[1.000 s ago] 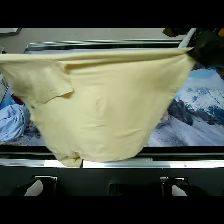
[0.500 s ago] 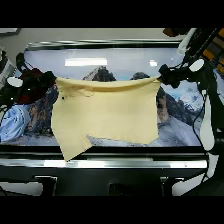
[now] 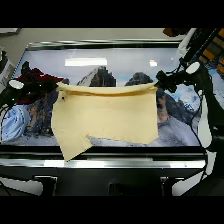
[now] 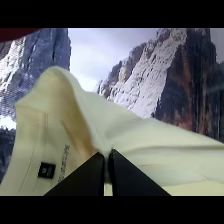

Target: Fold the clothes and pants, and hang the long-sleeved shirts on hangers.

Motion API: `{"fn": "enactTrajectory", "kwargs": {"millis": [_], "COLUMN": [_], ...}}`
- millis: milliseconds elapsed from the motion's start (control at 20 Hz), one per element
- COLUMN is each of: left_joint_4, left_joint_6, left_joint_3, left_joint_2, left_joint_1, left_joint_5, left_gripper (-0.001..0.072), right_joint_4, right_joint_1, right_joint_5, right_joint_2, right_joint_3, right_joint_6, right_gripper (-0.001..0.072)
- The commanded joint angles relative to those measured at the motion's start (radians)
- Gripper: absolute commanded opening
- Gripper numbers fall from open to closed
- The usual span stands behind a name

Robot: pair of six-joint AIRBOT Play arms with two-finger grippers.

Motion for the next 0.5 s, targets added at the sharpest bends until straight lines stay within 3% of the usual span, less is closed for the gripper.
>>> {"fn": "enactTrajectory", "kwargs": {"millis": [0, 200, 450], "left_joint_4": [0.069, 0.245, 0.27], "left_joint_6": [-0.001, -0.048, -0.072], "left_joint_3": [0.002, 0.002, 0.001], "left_joint_2": [-0.003, -0.005, -0.015], "left_joint_1": [0.05, 0.052, 0.049], "left_joint_5": [-0.247, -0.372, -0.38], "left_gripper": [0.0015, 0.0015, 0.0016], "right_joint_4": [-0.116, -0.318, -0.432], "right_joint_1": [0.027, 0.11, 0.164], "right_joint_5": [0.233, 0.299, 0.301], "right_joint_2": [-0.002, -0.003, -0.027], "right_joint_3": [0.0, -0.001, -0.002], "right_joint_6": [0.006, 0.058, 0.138], "right_gripper": [0.0028, 0.0028, 0.0029]}}
